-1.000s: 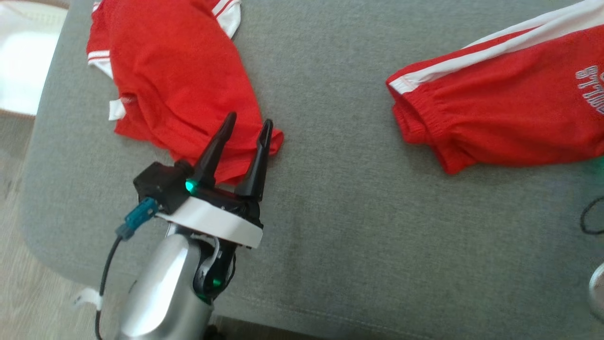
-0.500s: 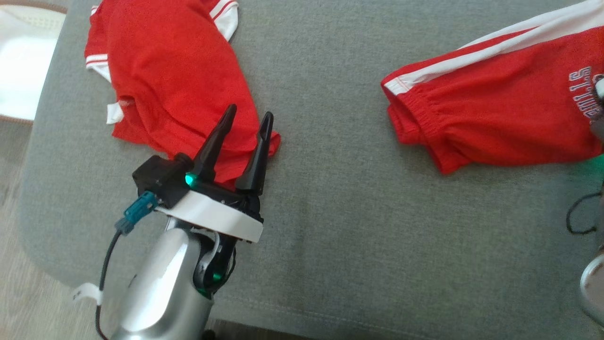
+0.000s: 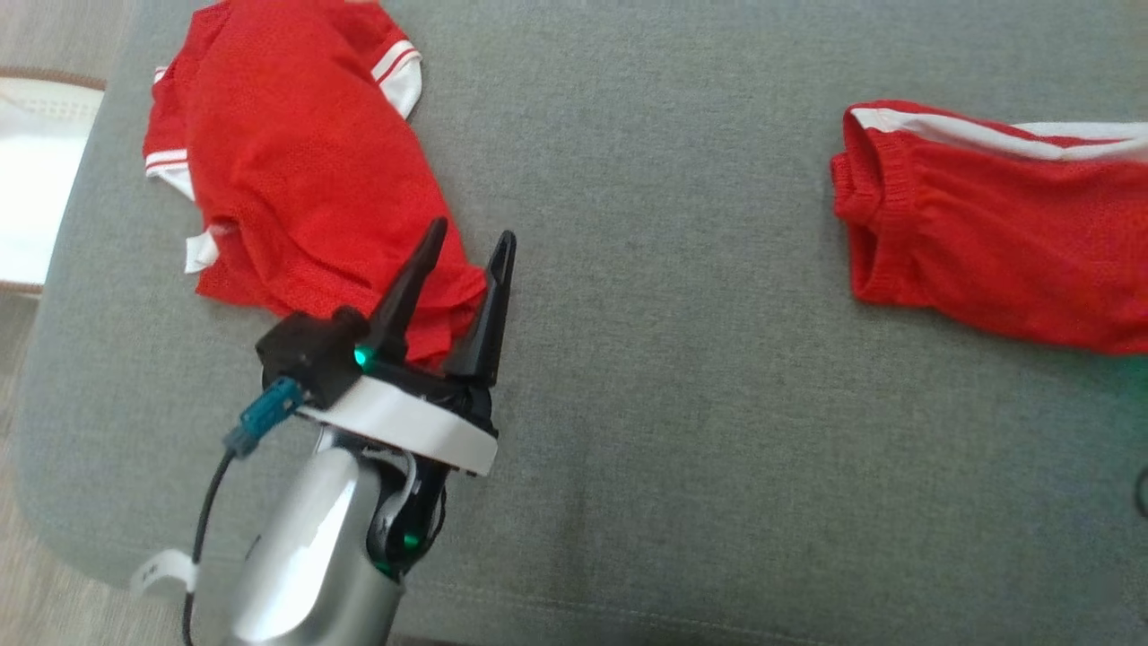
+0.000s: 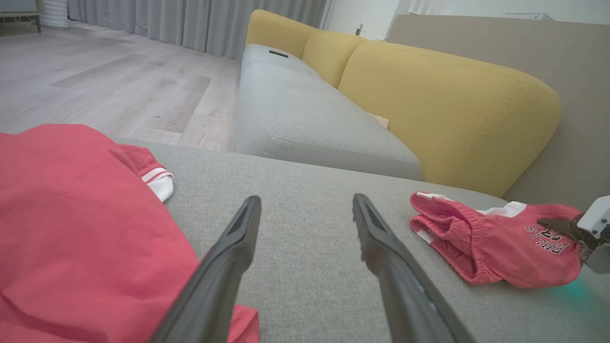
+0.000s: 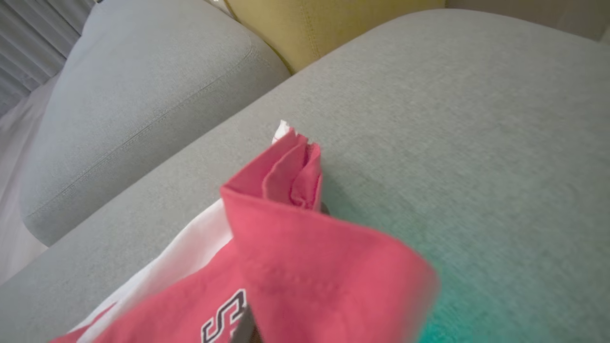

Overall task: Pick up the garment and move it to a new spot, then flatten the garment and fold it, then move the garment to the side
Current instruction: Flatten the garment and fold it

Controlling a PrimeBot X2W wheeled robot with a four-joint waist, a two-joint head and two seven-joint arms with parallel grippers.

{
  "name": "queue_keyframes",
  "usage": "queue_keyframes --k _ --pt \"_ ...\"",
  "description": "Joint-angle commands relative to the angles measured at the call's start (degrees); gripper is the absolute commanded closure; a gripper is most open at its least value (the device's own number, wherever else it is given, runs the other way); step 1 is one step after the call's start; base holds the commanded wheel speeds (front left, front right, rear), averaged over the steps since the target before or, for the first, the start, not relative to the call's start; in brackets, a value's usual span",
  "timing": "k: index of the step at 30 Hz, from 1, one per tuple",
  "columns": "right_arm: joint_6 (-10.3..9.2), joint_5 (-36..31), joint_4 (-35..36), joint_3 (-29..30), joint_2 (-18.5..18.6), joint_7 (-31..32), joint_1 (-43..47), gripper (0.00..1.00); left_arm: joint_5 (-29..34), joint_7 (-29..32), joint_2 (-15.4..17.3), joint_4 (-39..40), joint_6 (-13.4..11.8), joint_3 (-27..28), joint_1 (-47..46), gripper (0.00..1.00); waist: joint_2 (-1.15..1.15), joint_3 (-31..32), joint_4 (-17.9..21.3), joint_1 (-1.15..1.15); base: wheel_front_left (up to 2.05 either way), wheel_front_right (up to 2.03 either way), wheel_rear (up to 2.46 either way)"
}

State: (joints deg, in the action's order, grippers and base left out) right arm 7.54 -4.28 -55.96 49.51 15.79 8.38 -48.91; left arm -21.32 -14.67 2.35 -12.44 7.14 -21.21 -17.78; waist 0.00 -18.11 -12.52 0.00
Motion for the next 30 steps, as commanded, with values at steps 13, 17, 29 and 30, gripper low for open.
queue_keyframes --k 13,17,29,30 --pt "-0.05 -1.82 1.71 -6.12 -6.25 -6.06 -2.22 1.0 0.76 -0.33 0.53 1.18 0.35 3.22 1.77 0.0 0.0 3.41 1.58 0.0 0.0 0.0 0.0" --pt "-0.05 3.38 1.23 -15.07 -7.17 -8.95 -1.2 1.0 1.02 -0.33 0.53 1.03 0.35 3.69 2.54 0.0 0.0 5.07 2.03 0.0 0.0 0.0 0.0" --pt "-0.05 20.78 5.91 -40.91 -5.35 -12.41 7.43 1.0 0.1 -0.33 0.53 0.32 0.35 4.38 4.03 0.0 0.0 7.81 1.0 0.0 0.0 0.0 0.0" --pt "-0.05 22.27 6.74 -42.48 -5.07 -12.51 8.2 1.0 0.1 -0.33 0.53 0.28 0.35 4.49 4.26 0.0 0.0 8.03 0.88 0.0 0.0 0.0 0.0"
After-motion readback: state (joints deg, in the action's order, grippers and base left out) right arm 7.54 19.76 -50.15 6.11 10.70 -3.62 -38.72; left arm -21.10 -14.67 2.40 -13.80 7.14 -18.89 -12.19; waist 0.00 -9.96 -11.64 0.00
